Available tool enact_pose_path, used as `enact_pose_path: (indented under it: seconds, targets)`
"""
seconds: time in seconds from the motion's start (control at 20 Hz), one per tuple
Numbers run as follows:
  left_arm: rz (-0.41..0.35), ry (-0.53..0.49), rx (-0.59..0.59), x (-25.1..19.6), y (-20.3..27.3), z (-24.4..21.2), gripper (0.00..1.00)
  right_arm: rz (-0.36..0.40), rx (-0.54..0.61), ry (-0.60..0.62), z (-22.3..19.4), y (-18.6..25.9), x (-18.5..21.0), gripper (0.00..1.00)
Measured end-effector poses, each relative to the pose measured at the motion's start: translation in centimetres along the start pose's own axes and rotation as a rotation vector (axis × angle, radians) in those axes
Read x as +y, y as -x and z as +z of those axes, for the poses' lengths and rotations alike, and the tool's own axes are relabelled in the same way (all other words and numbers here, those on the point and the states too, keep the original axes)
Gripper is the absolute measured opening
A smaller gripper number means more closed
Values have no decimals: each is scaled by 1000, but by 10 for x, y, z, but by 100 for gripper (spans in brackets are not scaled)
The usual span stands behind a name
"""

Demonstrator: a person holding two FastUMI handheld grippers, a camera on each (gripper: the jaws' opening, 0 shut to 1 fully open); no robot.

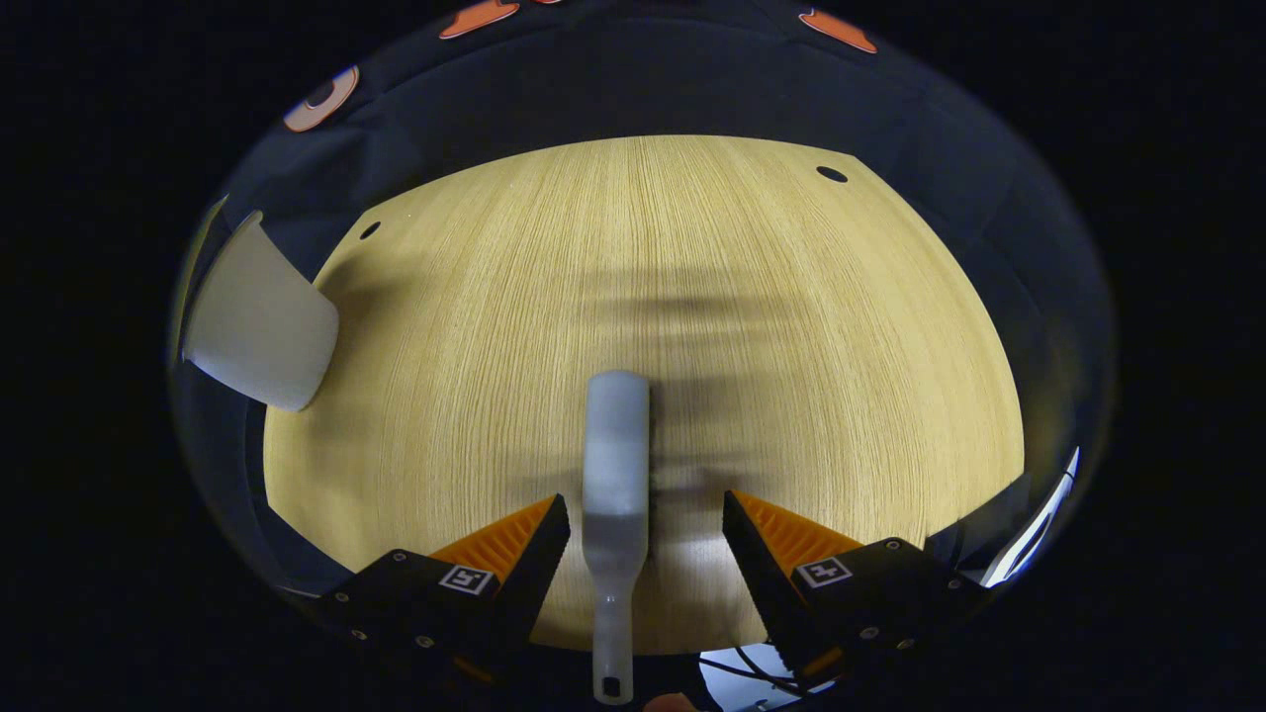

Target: Pick up the small broom and dustpan from the desktop, sweep the trash into the dustpan with the broom, and then empty the trash into the garbage bin.

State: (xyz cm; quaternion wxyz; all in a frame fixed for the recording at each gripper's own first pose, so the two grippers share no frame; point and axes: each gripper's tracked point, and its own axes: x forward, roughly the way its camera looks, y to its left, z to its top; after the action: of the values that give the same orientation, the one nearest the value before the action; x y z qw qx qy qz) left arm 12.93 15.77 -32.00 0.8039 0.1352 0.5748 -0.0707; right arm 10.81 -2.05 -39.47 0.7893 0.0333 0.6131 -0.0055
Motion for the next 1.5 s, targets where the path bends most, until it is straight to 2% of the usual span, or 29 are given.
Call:
enact_pose_path:
  seconds: [0.05,0.15,0.2,0.35,0.6,0.95,1.1,1.25,1.5]
  targets:
    - [-31,-5,5,-17,-1,-5,28,0,-2,2,0,0,2,95]
    - [-16,-46,-2,-41,-16,-11,28,2,-4,9,-2,1,2,95]
    - [-38,-57,15,-59,-26,-20,28,-2,-3,15,-3,1,1,95]
    - [-132,-2,116,-116,-66,-53,28,6,-4,31,-4,2,5,95]
    - [-183,109,244,-159,-114,-88,28,15,-2,57,-5,1,8,95]
    - [-214,204,357,-180,-173,-116,28,11,-2,71,-5,-1,7,95]
    - [-205,213,380,-184,-176,-121,28,9,6,77,-7,-3,7,95]
    - [-230,292,427,-193,-179,-128,28,11,12,92,-8,-3,9,95]
    - [-219,256,428,-193,-181,-130,31,11,21,94,-10,-5,10,95]
